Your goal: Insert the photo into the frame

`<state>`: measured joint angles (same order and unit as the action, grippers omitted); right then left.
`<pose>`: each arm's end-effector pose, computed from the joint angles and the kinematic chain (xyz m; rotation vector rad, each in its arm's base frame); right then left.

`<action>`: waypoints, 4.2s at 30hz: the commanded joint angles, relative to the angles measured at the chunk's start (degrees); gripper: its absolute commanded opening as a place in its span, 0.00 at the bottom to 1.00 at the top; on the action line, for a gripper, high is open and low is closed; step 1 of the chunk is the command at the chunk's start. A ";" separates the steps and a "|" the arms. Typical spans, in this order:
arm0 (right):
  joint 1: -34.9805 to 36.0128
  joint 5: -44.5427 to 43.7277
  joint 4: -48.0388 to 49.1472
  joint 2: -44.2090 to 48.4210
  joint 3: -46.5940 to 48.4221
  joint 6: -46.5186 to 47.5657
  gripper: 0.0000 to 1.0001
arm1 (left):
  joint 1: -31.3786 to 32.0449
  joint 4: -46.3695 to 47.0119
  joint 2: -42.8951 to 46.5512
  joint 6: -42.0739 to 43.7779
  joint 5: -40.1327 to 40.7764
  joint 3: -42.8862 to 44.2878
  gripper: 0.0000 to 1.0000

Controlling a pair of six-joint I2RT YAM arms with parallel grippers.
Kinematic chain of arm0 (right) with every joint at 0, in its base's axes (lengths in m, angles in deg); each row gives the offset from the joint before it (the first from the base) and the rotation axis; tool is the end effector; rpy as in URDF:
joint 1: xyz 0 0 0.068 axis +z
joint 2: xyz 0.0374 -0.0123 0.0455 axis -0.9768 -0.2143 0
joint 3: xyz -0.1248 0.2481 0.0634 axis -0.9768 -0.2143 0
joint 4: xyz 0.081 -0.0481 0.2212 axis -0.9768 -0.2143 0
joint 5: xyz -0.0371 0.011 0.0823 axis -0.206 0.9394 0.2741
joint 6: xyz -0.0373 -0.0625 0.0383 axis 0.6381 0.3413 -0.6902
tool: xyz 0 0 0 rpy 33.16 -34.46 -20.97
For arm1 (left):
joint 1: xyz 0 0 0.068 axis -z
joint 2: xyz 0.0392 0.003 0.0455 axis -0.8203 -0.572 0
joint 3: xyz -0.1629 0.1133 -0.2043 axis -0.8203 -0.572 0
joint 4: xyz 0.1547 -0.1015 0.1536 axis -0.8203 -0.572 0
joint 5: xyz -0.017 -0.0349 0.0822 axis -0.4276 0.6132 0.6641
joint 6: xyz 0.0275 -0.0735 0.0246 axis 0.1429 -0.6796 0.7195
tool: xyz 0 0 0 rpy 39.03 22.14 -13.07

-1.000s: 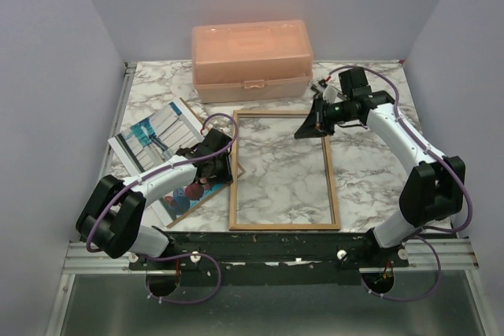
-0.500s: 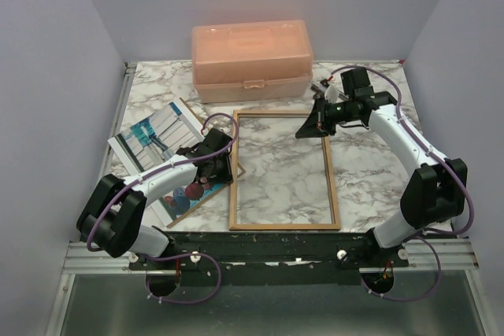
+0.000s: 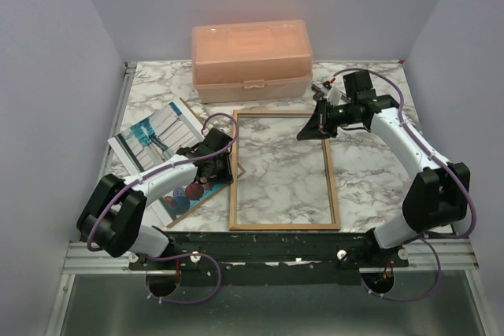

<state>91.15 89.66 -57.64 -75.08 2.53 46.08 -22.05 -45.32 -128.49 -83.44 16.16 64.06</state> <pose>0.2910 0.1226 0.2917 -0.0110 2.5960 1.2873 0.2167 -0.1405 0.1699 -0.2448 2.7024 -0.4206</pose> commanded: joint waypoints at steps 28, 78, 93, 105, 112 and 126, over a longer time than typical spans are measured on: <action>-0.31 3.45 6.66 2.61 -5.82 -5.22 0.01 | -0.02 -2.99 -2.84 1.65 1.62 -0.29 0.27; -0.38 -8.25 6.84 -2.99 -16.42 4.07 0.03 | 0.35 -3.34 -4.45 1.74 1.62 0.41 0.26; -0.42 -12.19 8.84 -5.43 -16.90 4.04 0.38 | 0.59 -3.51 -5.13 1.53 1.62 0.77 0.25; -0.36 -14.31 9.67 -5.19 -18.10 4.09 0.73 | 0.78 -3.70 -5.80 1.59 1.55 1.03 0.25; -0.31 -15.10 11.22 -3.87 -19.18 3.75 0.92 | 0.78 -3.84 -6.16 1.57 1.54 1.29 0.25; -0.16 -21.21 9.40 -3.14 -19.34 3.90 0.96 | 0.87 -3.83 -7.04 1.56 1.46 1.69 0.25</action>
<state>90.67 72.45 -47.66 -79.69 -16.35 49.78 -21.62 -47.02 -131.96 -82.98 15.48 67.43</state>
